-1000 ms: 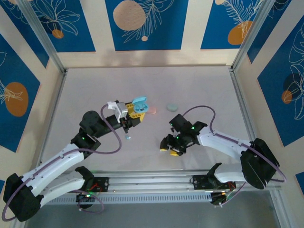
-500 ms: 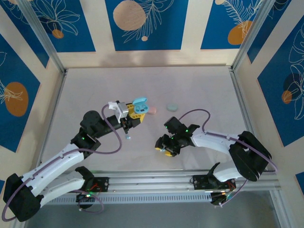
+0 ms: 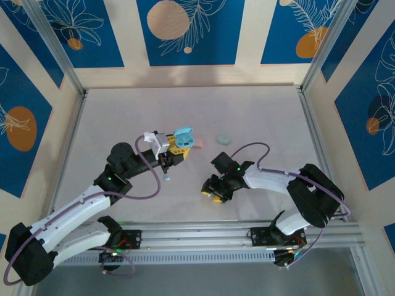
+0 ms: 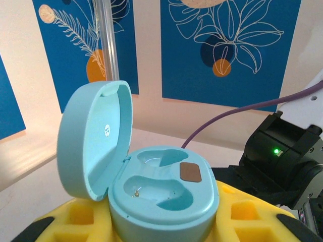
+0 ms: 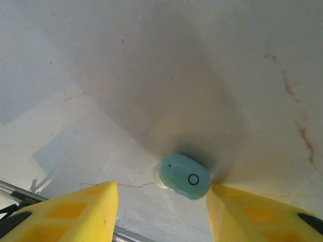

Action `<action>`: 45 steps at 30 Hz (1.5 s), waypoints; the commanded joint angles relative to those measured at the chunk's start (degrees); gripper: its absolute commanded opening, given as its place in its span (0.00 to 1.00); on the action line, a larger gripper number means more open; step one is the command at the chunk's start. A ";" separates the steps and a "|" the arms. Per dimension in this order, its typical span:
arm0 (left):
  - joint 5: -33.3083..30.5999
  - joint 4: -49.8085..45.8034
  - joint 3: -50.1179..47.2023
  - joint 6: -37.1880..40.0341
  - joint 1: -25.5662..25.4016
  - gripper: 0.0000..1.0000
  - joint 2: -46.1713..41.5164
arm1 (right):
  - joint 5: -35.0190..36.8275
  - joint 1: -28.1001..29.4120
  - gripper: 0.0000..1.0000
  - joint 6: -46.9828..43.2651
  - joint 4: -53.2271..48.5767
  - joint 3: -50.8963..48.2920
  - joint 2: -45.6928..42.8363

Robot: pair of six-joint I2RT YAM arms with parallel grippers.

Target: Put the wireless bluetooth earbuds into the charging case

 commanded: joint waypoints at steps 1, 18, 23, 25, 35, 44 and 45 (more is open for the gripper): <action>0.96 0.43 1.96 0.75 -0.46 0.21 0.18 | 2.47 -0.63 0.50 -2.07 -0.44 2.13 1.44; 0.86 -0.10 2.10 1.10 -0.46 0.21 0.61 | 5.13 -0.57 0.44 -12.08 -8.51 12.05 8.56; 0.46 -0.61 1.78 1.37 -0.45 0.21 -0.09 | 8.99 0.59 0.44 -19.07 -15.64 16.09 9.41; 0.42 -0.62 1.82 1.37 -0.46 0.21 -0.23 | 10.41 0.99 0.44 -23.40 -18.43 17.99 10.16; 0.73 -0.01 1.61 0.75 -0.46 0.21 -0.36 | 7.29 0.64 0.46 -34.43 -21.54 21.78 14.68; 0.29 -0.45 1.43 0.93 -0.41 0.21 -1.03 | 4.51 1.12 0.44 -35.85 -22.80 21.89 14.96; 0.36 -0.37 1.49 0.87 -0.46 0.21 -0.93 | 4.40 1.19 0.43 -35.80 -23.11 21.91 14.57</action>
